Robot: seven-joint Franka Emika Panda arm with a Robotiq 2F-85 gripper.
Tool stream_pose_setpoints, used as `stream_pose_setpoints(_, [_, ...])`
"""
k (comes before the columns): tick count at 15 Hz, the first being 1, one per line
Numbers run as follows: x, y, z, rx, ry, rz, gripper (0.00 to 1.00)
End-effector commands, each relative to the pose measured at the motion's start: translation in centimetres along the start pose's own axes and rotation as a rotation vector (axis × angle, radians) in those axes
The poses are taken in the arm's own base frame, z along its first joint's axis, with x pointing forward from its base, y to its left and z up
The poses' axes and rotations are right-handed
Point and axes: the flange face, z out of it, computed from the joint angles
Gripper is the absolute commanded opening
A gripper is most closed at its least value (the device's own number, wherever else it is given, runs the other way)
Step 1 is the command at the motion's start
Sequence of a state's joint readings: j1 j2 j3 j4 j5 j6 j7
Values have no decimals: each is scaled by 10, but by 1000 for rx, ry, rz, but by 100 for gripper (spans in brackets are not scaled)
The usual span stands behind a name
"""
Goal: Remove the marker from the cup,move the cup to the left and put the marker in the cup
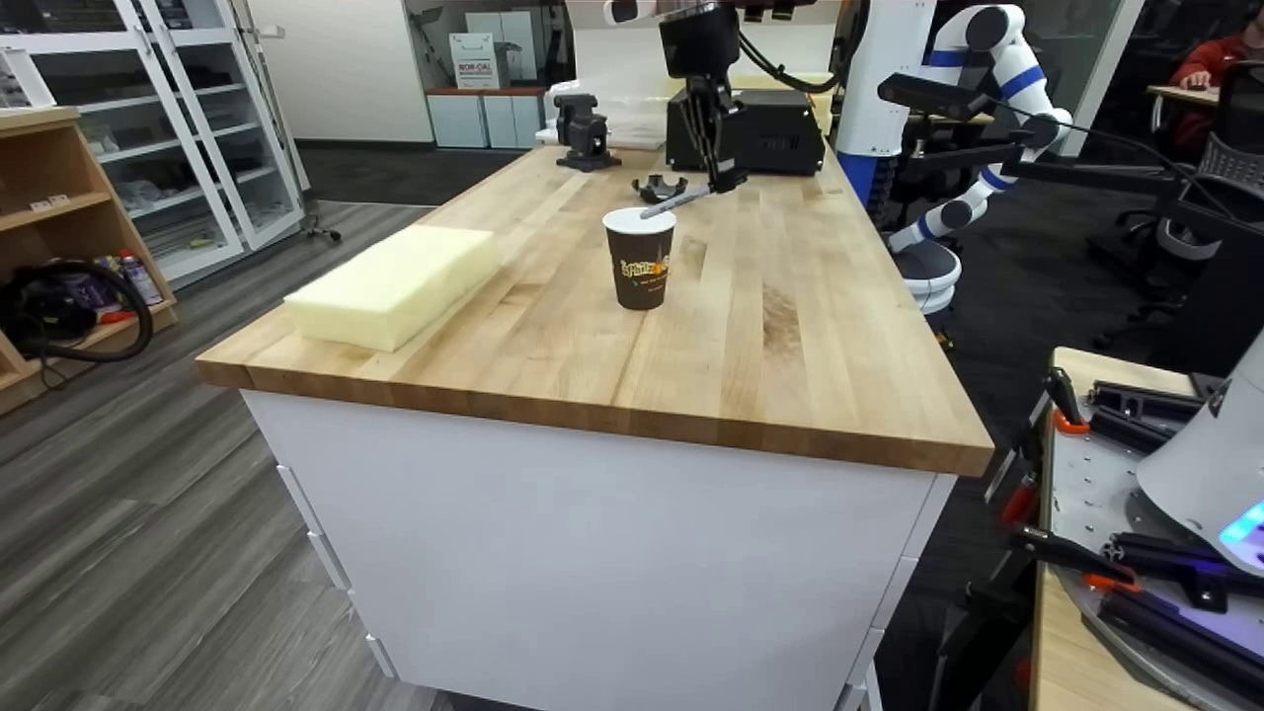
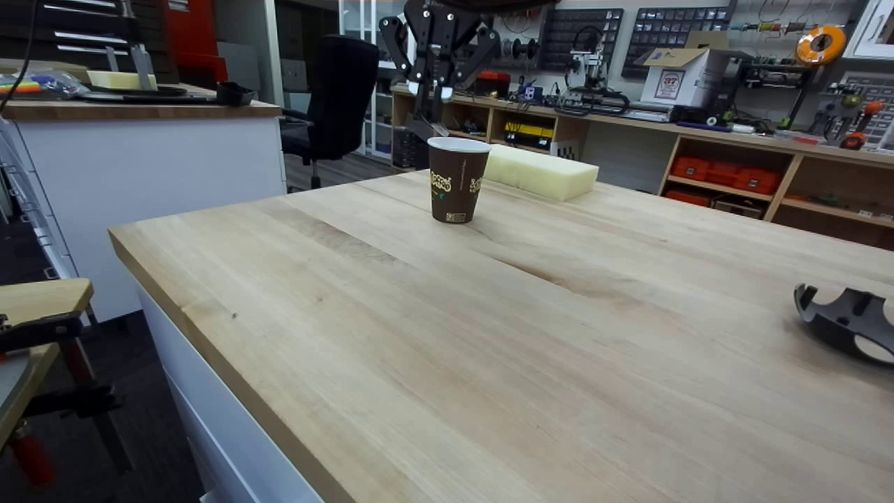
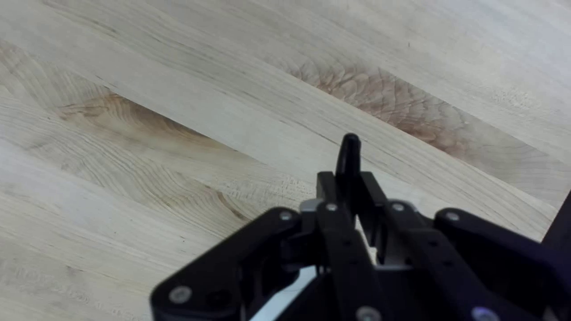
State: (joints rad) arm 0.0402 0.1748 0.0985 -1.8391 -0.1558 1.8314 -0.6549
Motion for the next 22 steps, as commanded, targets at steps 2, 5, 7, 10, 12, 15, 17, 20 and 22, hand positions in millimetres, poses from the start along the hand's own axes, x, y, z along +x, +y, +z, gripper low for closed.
stream_pose_setpoints(2, [7, 3, -11, 8, -44, -13, 4])
stream_pose_setpoints(5, [14, 6, -14, -3, -60, -17, 4])
stream_pose_setpoints(7, [19, 8, -13, -18, -73, -21, 4])
stream_pose_setpoints(10, [27, 10, -10, -43, -107, -26, 4])
stream_pose_setpoints(12, [31, 11, -7, -55, -130, -31, 4])
stream_pose_setpoints(15, [34, 12, -5, -71, -154, -40, 4])
stream_pose_setpoints(17, [36, 14, -5, -80, -162, -46, 4])
stream_pose_setpoints(20, [37, 15, -6, -87, -176, -49, 4])
stream_pose_setpoints(22, [37, 15, -8, -84, -189, -52, 4])
